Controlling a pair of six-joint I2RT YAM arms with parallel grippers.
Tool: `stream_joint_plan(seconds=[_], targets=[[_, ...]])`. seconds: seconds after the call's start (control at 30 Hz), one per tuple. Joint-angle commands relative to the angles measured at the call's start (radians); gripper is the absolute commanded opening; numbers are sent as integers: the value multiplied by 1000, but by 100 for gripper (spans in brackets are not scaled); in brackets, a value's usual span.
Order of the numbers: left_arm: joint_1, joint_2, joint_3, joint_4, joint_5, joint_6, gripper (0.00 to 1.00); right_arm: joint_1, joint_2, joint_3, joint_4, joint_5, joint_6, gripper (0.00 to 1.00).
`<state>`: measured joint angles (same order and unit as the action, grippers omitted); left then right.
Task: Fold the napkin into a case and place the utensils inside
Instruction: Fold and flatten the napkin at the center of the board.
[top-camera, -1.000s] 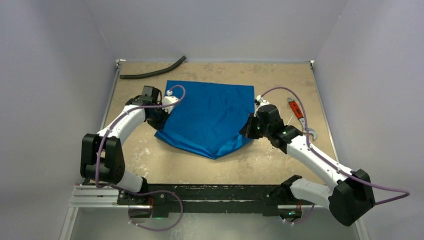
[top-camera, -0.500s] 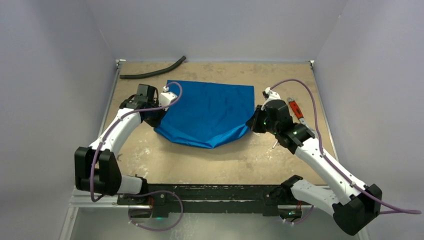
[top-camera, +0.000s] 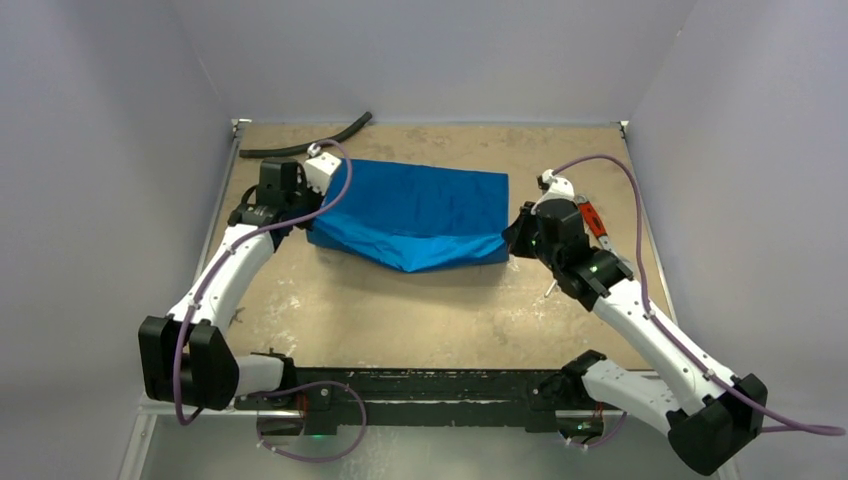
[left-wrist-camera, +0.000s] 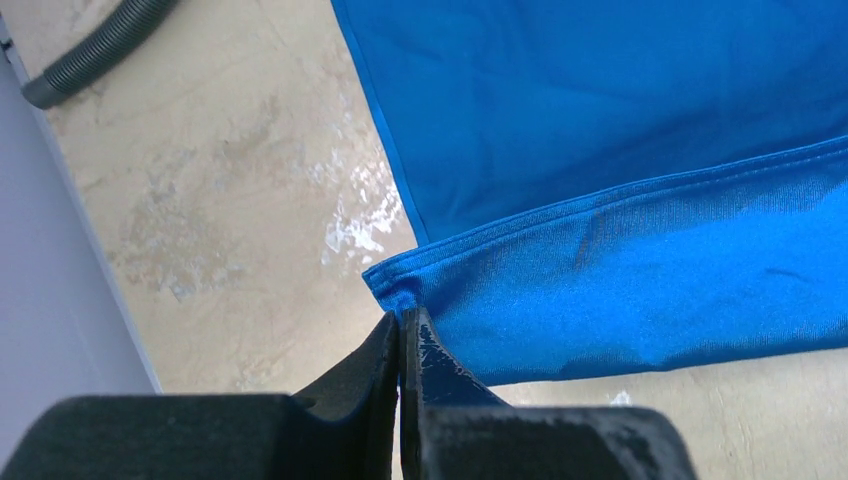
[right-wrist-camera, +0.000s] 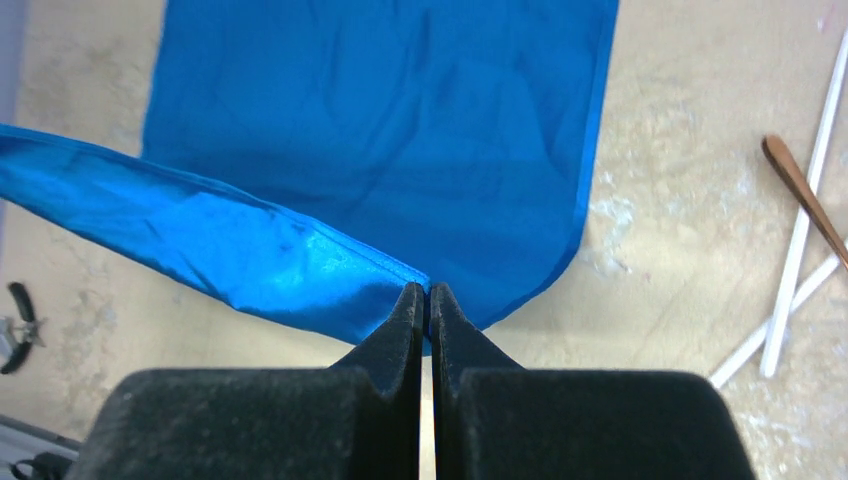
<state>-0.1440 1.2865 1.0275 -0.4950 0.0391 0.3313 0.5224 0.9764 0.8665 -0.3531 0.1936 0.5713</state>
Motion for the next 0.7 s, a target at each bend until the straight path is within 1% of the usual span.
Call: stream_joint_plan(seconds=[0.0,0.2,0.43,0.67], targets=[[7,24,4,141,-16,-58,0,1,-43,-20,204,46,-57,0],[7,62,10,275,-38,-94,0,-31,60,21,287,119,-114,0],[7,195,83,389,-87,-111,0,-162,216,48,414,18,-141,0],[5,333,154,464,-100,-134,0,-174,377,100,463,-21,-195,0]])
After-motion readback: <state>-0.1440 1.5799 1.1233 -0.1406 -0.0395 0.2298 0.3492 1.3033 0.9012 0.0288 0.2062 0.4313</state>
